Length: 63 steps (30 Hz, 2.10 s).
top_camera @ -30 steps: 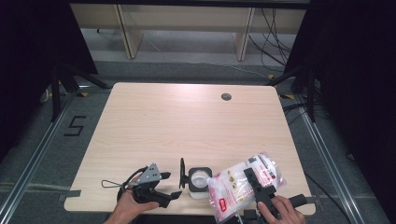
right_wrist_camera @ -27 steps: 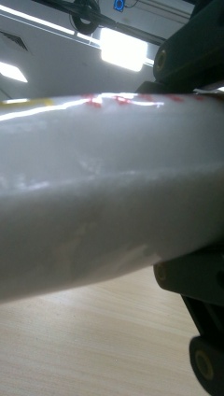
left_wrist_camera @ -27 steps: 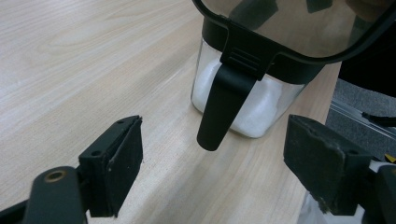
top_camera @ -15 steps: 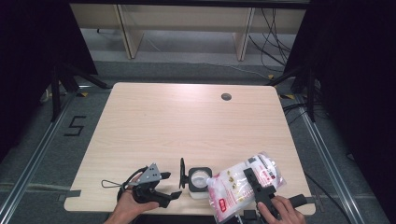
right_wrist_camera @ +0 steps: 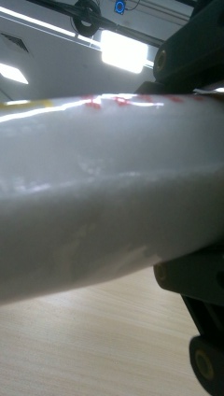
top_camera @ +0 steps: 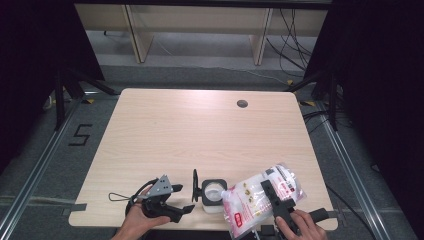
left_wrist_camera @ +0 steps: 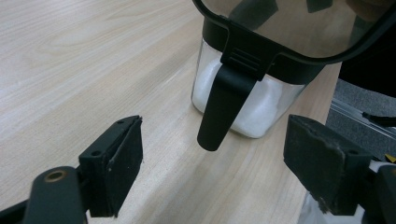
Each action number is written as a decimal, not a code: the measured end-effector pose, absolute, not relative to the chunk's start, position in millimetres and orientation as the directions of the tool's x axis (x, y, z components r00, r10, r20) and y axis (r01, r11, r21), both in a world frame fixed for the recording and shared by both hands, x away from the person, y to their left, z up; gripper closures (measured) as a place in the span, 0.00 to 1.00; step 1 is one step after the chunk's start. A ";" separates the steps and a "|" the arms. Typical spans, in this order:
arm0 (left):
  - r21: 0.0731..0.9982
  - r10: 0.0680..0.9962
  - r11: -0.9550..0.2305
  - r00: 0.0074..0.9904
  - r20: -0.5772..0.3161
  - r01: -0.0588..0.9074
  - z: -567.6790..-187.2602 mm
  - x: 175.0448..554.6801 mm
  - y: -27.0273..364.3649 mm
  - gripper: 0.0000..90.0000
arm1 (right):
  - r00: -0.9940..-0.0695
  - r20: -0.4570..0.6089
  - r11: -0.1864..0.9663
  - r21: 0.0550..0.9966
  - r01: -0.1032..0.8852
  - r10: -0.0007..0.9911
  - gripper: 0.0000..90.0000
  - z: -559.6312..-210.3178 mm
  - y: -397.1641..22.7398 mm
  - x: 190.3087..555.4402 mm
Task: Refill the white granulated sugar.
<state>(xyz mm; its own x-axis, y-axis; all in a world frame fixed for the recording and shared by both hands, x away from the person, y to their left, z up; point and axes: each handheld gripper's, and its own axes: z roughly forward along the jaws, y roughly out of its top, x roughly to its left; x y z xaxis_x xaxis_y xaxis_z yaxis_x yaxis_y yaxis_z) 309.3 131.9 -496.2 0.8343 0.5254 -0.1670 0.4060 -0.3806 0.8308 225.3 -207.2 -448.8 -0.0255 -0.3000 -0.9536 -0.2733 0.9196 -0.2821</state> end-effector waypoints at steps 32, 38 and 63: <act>0.835 0.519 -0.387 0.841 -0.155 0.393 -495.7 309.7 132.4 0.22 | -0.022 -0.961 0.923 -0.260 -0.283 -0.277 0.56 -449.6 -206.4 225.2; 0.835 0.519 -0.387 0.841 -0.153 0.391 -495.7 309.8 132.6 0.22 | -0.021 -0.961 0.924 -0.260 -0.281 -0.277 0.57 -449.5 -206.8 225.0; 0.834 0.519 -0.387 0.840 -0.157 0.394 -495.6 309.5 132.2 0.22 | -0.047 -0.969 0.934 -0.220 -0.282 -0.243 0.58 -451.0 -208.3 225.2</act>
